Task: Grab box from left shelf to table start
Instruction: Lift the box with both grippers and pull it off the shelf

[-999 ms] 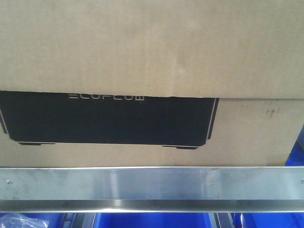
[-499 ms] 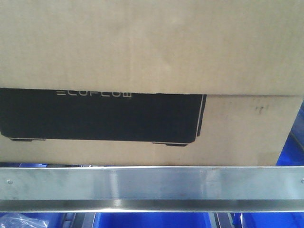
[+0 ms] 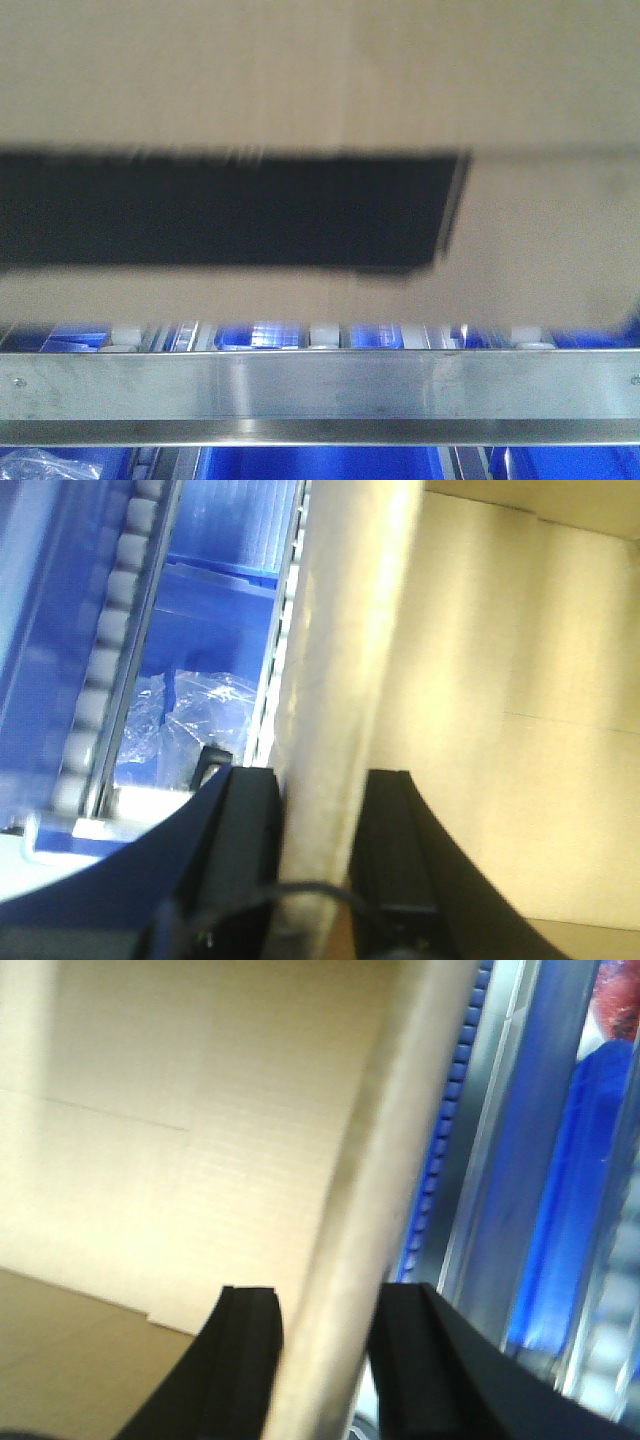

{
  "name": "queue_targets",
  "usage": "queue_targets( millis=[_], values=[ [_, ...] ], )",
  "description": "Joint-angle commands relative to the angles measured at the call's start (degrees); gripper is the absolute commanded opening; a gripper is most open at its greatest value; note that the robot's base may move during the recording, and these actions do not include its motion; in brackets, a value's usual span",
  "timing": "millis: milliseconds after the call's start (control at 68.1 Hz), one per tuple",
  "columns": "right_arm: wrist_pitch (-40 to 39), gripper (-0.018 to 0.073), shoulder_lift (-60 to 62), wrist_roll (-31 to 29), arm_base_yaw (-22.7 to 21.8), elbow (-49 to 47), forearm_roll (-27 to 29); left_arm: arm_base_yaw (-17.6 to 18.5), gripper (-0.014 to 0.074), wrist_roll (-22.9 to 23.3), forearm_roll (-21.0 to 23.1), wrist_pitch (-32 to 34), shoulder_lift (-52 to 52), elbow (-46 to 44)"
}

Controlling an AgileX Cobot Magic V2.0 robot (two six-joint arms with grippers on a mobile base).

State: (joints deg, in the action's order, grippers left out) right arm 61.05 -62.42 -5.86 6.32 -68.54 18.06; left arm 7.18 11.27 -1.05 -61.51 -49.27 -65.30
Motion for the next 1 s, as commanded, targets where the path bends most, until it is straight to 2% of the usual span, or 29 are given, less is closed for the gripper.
queue_targets(
  millis=[0,250,558,705,984],
  values=[
    [-9.16,0.006,5.68,-1.42,-0.64,3.33,-1.84,0.35,-0.0096,-6.27,5.07,5.07,6.63,2.05],
    [-11.76,0.006,20.75,-1.42,-0.64,14.72,1.84,0.35,-0.0096,-6.27,6.39,5.42,19.81,10.63],
    [-12.7,0.006,37.74,-1.42,-0.64,15.19,11.29,0.35,-0.0096,-6.37,9.26,6.52,35.45,10.9],
    [-12.75,0.006,42.38,-1.42,-0.64,15.19,11.95,0.35,-0.0097,-6.37,11.78,9.59,41.52,10.9],
    [-12.46,0.006,44.15,-1.42,-0.64,15.19,11.95,0.35,-0.0098,-6.37,11.78,11.18,44.38,10.9]
  ],
)
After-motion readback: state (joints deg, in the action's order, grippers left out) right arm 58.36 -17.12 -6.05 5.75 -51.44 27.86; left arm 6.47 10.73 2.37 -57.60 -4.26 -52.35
